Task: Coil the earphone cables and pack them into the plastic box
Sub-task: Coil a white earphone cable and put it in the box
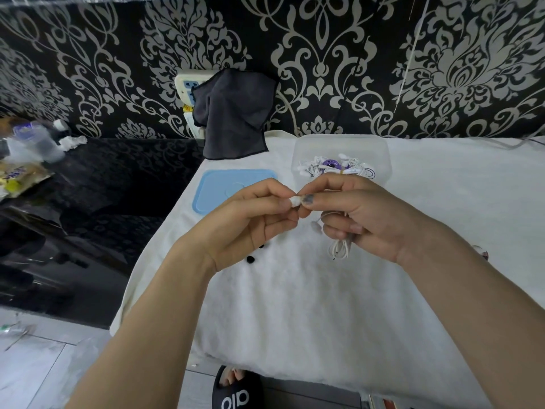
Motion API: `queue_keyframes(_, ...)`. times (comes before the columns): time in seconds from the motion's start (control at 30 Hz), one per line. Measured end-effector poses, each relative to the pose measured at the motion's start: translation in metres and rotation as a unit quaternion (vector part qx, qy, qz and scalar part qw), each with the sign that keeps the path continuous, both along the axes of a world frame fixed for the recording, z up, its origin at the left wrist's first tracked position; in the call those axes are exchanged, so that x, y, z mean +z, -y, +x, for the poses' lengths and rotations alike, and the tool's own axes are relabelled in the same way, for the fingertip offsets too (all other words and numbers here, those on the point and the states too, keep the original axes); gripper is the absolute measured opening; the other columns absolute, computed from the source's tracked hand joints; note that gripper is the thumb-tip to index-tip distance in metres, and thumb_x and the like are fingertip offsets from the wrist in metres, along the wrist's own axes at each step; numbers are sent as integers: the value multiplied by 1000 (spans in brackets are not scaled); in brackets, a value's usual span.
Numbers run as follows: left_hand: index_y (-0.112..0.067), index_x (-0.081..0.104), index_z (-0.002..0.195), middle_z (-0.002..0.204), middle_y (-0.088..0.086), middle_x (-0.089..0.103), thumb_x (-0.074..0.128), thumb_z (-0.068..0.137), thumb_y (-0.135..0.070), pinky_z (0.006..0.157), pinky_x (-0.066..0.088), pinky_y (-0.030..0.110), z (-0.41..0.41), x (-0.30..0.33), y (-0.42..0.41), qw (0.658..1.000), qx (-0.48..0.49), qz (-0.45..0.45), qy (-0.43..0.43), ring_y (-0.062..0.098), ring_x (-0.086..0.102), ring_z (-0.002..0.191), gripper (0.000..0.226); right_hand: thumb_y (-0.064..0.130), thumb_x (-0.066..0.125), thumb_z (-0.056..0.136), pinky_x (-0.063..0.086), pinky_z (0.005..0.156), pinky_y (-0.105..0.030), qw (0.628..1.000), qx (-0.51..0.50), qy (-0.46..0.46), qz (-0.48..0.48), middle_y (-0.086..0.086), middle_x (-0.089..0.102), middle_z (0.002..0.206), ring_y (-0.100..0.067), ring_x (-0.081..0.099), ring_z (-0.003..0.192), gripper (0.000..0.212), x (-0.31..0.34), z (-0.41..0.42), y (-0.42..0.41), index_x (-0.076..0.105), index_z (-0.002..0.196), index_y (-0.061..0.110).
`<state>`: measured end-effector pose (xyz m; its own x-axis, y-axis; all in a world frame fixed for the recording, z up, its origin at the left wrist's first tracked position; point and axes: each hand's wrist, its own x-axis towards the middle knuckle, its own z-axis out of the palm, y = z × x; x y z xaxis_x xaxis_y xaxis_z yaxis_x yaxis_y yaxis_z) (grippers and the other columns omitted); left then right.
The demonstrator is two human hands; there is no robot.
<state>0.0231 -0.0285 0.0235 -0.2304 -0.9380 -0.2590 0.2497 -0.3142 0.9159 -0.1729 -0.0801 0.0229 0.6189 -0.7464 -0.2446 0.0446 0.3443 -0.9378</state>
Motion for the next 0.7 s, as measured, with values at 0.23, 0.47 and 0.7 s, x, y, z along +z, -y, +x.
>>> queue_keyframes(0.23, -12, 70, 86, 95, 18, 68, 72, 82, -7, 84, 57, 25, -3, 2, 0, 996, 50, -63, 48, 35, 65, 107, 7, 7, 63, 92, 32, 44, -18, 999, -14, 22, 37, -6, 74, 82, -4, 21, 34, 8, 1, 1, -1, 69, 90, 10)
queue_keyframes(0.47, -5, 67, 93, 95, 17, 72, 71, 90, -6, 90, 55, 29, -2, 5, -3, 990, 46, -108, 78, 27, 68, 95, 5, 6, 61, 92, 31, 45, -18, 997, -20, 32, 72, -7, 75, 88, -4, 20, 35, 10, 2, 1, -3, 68, 88, 12)
queue_keyframes(0.7, -7, 67, 91, 84, 9, 70, 64, 92, -10, 85, 55, 26, -7, 3, -1, 985, 65, -127, 97, 17, 67, 83, 4, 6, 60, 92, 31, 44, -17, 994, -32, 53, 94, -9, 75, 90, -4, 21, 34, 13, 1, 2, -3, 69, 85, 13)
